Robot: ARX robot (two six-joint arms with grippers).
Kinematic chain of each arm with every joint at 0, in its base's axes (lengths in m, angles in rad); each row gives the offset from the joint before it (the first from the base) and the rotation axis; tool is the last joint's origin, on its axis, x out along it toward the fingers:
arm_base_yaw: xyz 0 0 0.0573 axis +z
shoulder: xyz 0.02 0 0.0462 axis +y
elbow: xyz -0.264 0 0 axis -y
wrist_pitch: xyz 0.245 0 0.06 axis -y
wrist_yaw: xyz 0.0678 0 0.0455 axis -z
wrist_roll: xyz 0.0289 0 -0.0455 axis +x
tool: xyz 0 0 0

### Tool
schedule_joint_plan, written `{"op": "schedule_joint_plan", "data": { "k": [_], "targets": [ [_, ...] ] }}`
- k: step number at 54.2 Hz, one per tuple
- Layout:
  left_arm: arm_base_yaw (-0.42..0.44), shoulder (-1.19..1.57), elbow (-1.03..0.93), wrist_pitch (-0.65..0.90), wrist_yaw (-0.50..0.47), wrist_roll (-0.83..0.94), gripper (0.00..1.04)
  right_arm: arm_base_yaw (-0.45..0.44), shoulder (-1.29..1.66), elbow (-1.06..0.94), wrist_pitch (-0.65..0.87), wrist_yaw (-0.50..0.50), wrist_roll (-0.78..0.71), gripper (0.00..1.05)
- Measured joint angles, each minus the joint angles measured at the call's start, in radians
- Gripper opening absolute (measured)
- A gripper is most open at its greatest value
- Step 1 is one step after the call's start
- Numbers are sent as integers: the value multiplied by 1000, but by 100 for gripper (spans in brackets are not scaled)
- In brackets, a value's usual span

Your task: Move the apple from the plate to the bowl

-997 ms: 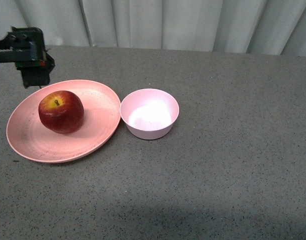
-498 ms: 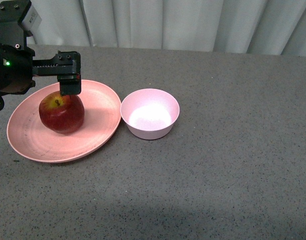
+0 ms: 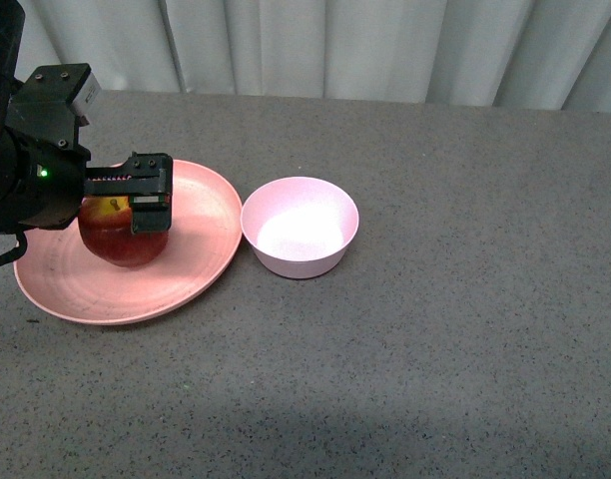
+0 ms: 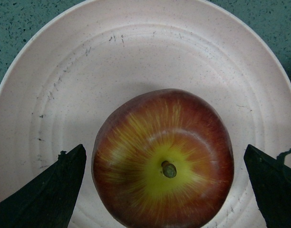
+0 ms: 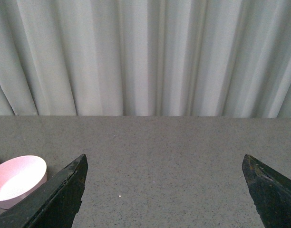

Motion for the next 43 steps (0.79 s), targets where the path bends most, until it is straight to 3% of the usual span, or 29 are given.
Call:
{"op": "schedule_joint_plan", "data": {
  "k": [5,8,16,43],
  "targets": [
    [-3,8,-1,11,-33,18,98,0,0,0,0,0,0,95],
    [-4,13,-1,12,-44,25,87,0,0,0,0,0,0,95],
    [-7,12,-1,13,-43,25,74,0,0,0,0,0,0,95],
    [-212,-81,88,-26,-13,-1,73,0,0,0,0,0,0,95]
  ]
}}
